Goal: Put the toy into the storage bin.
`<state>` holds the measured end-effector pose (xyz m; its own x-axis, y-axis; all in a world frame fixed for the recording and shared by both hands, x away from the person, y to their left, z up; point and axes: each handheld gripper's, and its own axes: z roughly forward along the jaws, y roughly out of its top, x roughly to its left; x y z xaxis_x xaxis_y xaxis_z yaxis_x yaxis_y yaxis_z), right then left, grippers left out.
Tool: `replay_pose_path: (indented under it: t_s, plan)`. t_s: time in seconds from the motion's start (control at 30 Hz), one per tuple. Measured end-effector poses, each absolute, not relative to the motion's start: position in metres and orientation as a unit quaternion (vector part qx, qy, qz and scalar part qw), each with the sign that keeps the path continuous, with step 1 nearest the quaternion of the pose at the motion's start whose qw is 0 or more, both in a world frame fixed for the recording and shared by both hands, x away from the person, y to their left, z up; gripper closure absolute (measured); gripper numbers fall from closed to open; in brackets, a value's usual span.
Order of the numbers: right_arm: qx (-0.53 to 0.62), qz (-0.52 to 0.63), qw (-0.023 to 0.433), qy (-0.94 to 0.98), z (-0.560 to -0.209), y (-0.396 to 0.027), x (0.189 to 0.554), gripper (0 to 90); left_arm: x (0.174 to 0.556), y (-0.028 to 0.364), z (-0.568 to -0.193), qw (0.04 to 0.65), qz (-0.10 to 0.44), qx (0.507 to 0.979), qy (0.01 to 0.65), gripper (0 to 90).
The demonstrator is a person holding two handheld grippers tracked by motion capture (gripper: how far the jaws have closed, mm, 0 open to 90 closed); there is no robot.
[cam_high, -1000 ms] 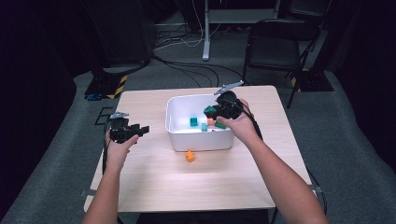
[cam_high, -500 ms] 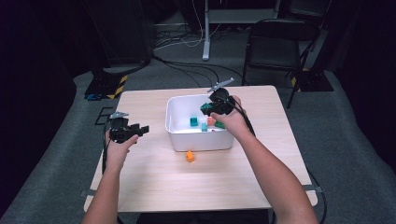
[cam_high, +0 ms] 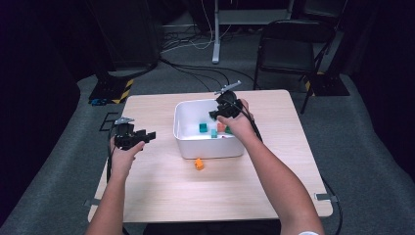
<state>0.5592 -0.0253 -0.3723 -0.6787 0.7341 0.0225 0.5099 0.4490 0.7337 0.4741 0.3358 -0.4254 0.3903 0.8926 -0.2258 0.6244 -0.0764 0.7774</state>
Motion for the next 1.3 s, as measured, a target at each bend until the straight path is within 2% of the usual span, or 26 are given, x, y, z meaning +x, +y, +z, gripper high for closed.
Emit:
replay_pose_path:
  t_s: [0.23, 0.7, 0.93, 1.3]
  plan:
    - [0.347, 0.385, 0.159, 0.841, -0.361, -0.026, 0.542, 49.9, 0.474, 0.336, -0.425, 0.428, 0.159, 0.715, 0.530, 45.0]
    - [0.298, 0.433, 0.158, 0.836, -0.348, -0.044, 0.467, 49.1, 0.474, 0.334, -0.426, 0.425, 0.158, 0.715, 0.533, 44.9]
    - [0.294, 0.437, 0.155, 0.836, -0.363, -0.049, 0.443, 49.1, 0.474, 0.333, -0.427, 0.424, 0.159, 0.714, 0.534, 44.9]
    - [0.279, 0.444, 0.133, 0.841, -0.397, -0.043, 0.426, 49.3, 0.474, 0.333, -0.427, 0.421, 0.159, 0.719, 0.530, 44.9]
